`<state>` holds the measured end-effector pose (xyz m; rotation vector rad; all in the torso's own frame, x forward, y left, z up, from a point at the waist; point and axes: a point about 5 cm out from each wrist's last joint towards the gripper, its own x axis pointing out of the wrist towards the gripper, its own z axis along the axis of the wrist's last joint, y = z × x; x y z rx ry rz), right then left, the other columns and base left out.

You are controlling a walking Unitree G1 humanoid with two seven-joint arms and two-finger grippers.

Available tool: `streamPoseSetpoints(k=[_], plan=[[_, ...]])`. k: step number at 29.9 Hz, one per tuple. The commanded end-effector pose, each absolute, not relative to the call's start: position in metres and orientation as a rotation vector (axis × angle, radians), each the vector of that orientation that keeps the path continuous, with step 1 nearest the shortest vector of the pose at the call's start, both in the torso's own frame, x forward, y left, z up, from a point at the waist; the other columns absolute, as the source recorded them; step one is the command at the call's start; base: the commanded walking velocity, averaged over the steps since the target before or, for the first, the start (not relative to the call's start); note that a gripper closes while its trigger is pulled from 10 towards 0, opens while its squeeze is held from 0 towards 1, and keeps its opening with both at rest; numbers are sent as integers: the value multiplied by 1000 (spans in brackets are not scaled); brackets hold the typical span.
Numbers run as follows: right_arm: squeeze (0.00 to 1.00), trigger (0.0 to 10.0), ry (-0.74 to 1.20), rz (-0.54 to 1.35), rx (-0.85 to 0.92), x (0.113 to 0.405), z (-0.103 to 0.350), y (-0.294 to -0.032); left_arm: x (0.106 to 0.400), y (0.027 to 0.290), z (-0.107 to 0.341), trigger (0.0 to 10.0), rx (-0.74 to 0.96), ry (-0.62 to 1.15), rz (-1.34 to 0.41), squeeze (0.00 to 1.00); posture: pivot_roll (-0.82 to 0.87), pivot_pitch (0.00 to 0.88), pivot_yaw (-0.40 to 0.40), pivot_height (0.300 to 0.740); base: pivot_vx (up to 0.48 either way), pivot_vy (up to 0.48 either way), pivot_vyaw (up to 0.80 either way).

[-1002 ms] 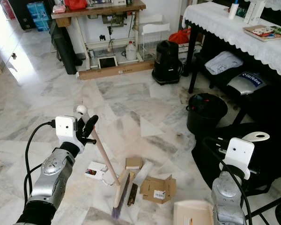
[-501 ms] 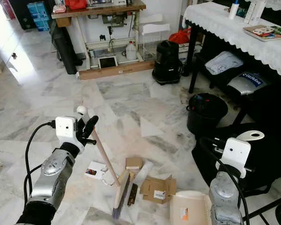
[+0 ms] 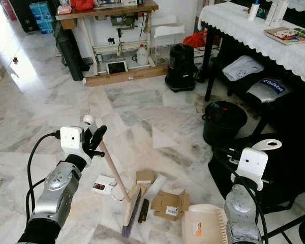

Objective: Sweep floor

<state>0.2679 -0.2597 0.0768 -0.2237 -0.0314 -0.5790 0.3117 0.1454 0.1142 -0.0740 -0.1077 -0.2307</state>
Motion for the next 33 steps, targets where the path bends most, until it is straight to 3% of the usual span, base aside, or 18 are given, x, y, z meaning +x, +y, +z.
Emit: streamPoseSetpoints(k=[1,18,33], plan=[[0,10000,-72,-569,-238,273,85,-259,312,147,124,10000,-71,-144,-230,0,-110,0,54,740,0,0,0],[0,10000,-76,-581,-259,273,86,-261,312,147,124,10000,-72,-149,-231,0,-109,0,53,740,0,0,0],[0,10000,-79,-579,-262,273,86,-260,312,148,124,10000,-70,-149,-227,0,-112,0,51,740,265,0,0]])
